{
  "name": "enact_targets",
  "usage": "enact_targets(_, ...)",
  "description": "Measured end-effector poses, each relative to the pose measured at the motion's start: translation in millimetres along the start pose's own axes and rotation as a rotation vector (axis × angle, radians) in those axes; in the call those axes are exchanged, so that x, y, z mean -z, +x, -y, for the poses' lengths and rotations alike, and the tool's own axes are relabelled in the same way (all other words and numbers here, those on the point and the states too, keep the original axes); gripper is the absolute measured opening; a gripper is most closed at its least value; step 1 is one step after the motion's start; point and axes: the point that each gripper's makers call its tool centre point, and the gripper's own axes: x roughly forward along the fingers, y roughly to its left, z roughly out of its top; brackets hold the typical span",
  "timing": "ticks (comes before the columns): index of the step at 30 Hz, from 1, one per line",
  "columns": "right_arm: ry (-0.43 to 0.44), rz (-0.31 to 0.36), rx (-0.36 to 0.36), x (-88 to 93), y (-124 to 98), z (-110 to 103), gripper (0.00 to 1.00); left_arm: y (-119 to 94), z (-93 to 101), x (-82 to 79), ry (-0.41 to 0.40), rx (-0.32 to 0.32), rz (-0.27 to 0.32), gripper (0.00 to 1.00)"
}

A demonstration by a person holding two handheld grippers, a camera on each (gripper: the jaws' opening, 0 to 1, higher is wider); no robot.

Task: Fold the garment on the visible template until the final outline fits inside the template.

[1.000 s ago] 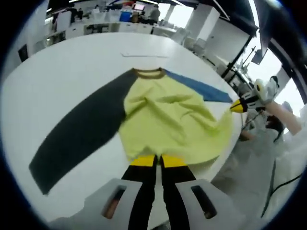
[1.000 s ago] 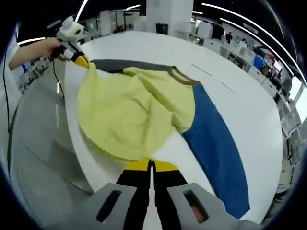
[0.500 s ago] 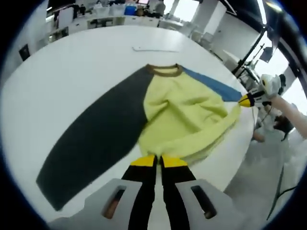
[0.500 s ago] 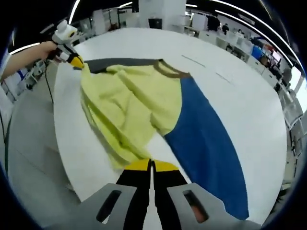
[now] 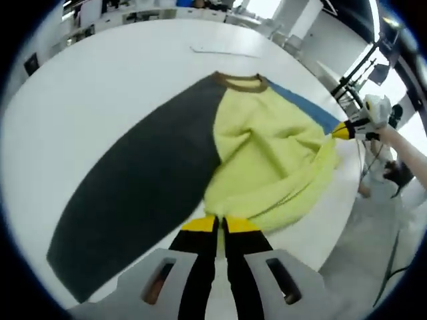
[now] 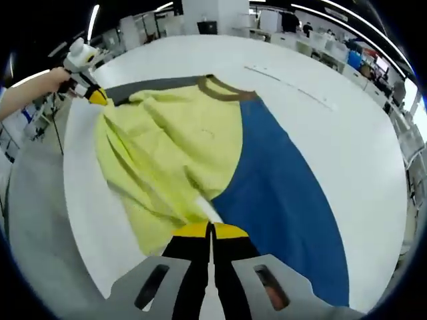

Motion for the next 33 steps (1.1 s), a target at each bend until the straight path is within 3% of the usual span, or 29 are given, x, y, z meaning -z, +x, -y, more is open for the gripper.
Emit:
enact_targets(21, -0.003, -0.010, -0.008, -1.3, 18, 4, 0.01, 17, -6.9, 1.2, 0.005, 0.014, -0.048, 0.00)
enact_targets(33, -0.068, 0.008, -0.016, -1.9, 22, 3, 0.01, 21, -7.0, 4.3, 0.008, 0.015, -0.064, 0.01)
